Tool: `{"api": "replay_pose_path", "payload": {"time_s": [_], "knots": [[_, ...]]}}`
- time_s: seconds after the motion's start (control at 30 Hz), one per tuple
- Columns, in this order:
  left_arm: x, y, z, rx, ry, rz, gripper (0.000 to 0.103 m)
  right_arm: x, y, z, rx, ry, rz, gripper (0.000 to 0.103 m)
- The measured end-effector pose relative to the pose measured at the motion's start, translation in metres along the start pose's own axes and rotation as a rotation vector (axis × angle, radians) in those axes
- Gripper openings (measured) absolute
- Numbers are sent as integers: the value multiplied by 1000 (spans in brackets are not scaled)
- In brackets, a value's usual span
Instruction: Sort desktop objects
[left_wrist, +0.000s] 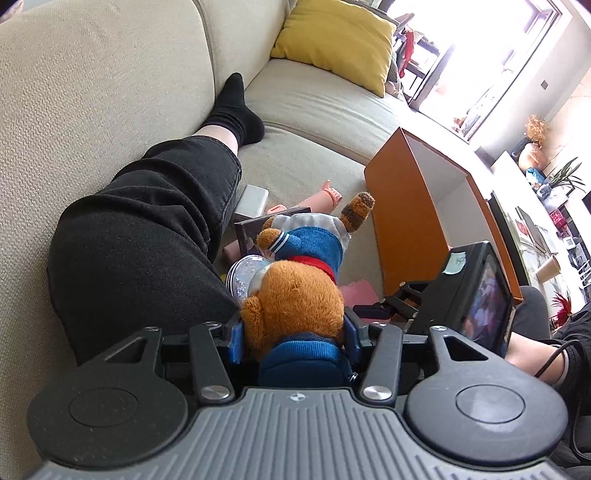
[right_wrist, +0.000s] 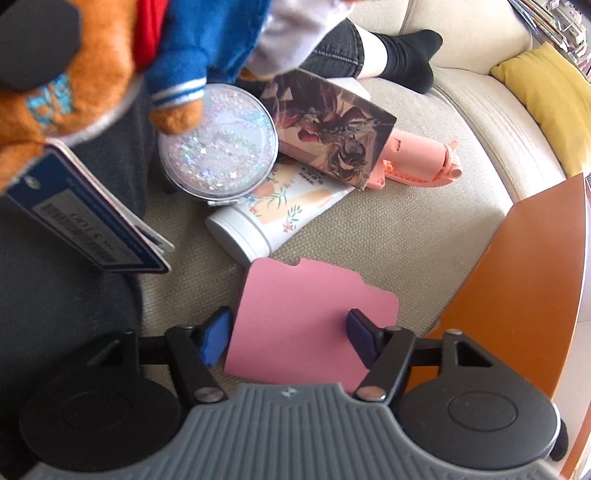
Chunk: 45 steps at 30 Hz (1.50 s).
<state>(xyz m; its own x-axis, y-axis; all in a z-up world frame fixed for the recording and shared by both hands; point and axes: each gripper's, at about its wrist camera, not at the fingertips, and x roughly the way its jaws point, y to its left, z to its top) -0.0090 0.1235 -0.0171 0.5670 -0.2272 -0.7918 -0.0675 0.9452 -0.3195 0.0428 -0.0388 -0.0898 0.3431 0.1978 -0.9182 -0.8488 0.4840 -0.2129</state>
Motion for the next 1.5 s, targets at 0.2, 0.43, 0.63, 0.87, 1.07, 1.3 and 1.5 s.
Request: {"api": "replay_pose_path", "payload": {"time_s": [0.2, 0.43, 0.63, 0.87, 1.07, 1.3, 1.5], "knots": [[0, 0, 0, 0, -2, 3, 58, -33, -9, 1, 47, -34, 70, 18], [7, -5, 1, 0, 10, -5, 58, -82, -35, 7, 158, -109, 173, 4], [14, -8, -2, 2, 27, -6, 58, -76, -62, 4, 301, -78, 267, 4], [43, -27, -3, 33, 50, -9, 58, -65, -87, 5, 352, -76, 251, 4], [69, -45, -2, 54, 60, 5, 58, -63, -92, 3, 364, -72, 265, 11], [79, -46, -2, 47, 77, 17, 58, -56, -95, 0, 385, -57, 293, 21], [82, -43, -2, 28, 83, 35, 58, -58, -98, 0, 423, -66, 337, 36]]}}
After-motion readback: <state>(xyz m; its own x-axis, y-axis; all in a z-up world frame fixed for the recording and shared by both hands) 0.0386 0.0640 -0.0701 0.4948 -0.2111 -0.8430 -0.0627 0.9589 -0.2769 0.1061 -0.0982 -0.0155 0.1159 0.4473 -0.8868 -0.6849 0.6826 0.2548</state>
